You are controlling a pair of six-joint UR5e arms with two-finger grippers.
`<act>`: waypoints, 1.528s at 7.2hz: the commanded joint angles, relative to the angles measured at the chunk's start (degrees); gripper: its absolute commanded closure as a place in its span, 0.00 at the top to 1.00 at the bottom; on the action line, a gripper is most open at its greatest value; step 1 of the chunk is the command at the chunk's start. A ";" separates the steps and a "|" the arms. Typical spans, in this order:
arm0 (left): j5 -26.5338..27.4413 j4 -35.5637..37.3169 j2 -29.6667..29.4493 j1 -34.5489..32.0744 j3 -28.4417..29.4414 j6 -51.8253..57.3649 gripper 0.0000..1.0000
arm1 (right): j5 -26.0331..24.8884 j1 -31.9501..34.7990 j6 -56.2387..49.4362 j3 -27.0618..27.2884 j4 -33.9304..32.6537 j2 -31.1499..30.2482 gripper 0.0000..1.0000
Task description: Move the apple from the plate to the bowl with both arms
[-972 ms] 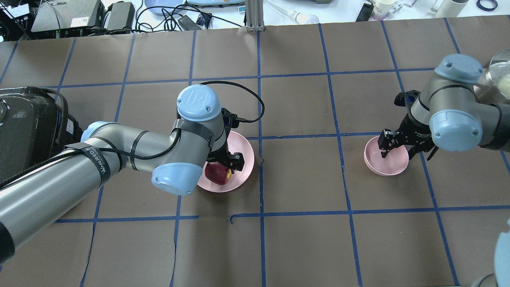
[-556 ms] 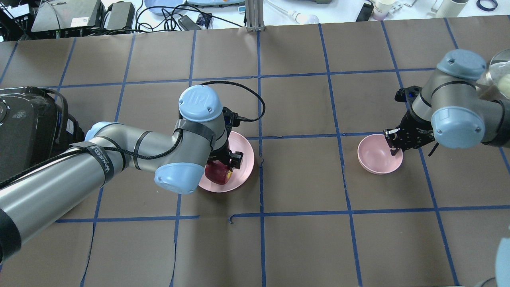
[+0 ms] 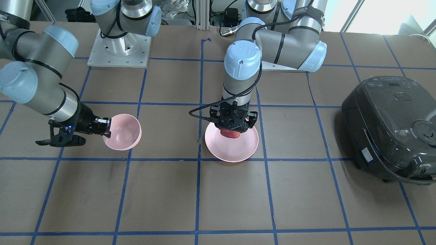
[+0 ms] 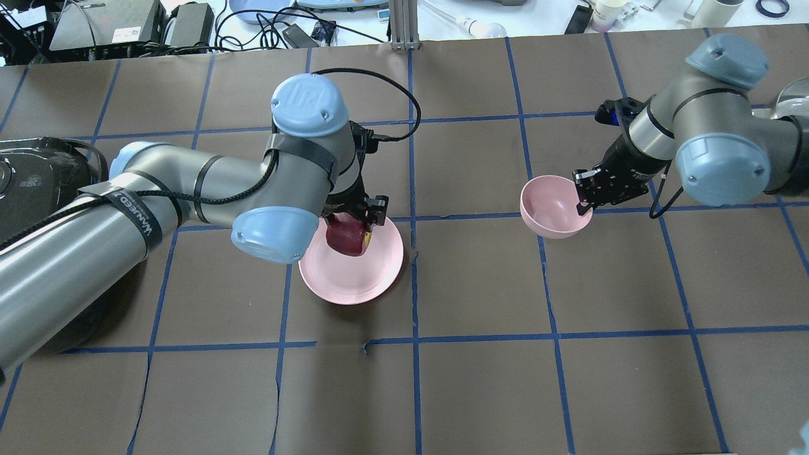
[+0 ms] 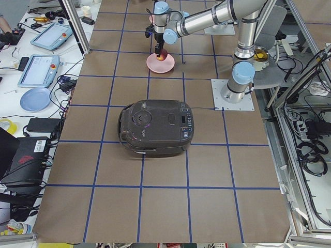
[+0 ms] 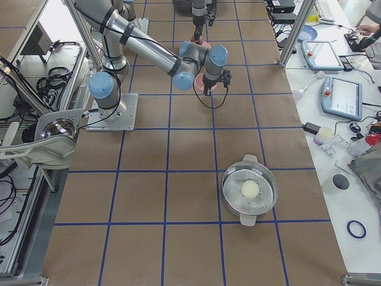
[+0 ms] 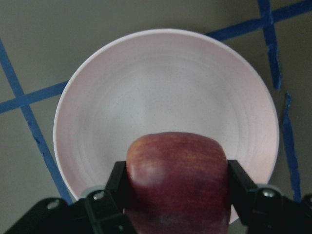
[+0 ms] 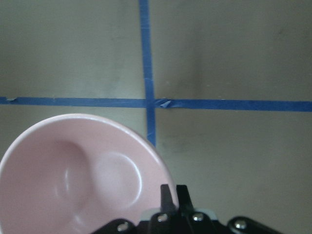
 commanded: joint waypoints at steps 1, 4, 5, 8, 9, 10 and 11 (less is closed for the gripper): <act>-4.67 -8.67 -0.46 -0.04 6.93 -13.94 0.00 | -0.26 9.49 3.63 3.41 -6.45 -1.12 0.00; -6.97 -9.31 -1.25 -0.04 7.39 -19.63 0.00 | -0.18 14.71 12.17 12.37 -20.18 -0.42 0.00; -6.89 -9.31 -1.34 -0.12 7.39 -19.72 0.00 | 0.17 14.81 12.43 13.18 -21.19 -0.16 0.00; -7.15 -9.14 -1.69 -2.31 7.30 -26.19 0.00 | -0.36 15.96 11.38 13.11 -22.59 -0.07 0.90; -8.20 -8.44 -1.87 -4.32 7.30 -31.27 0.00 | -0.45 15.96 12.25 12.06 -22.86 -0.07 1.00; -9.86 -6.86 -2.22 -6.52 7.30 -35.59 0.00 | -3.40 15.17 11.56 9.26 -21.48 -0.59 1.00; -9.96 -6.15 -2.31 -8.72 7.30 -38.24 0.00 | -7.61 14.64 11.47 6.10 -17.98 -0.60 1.00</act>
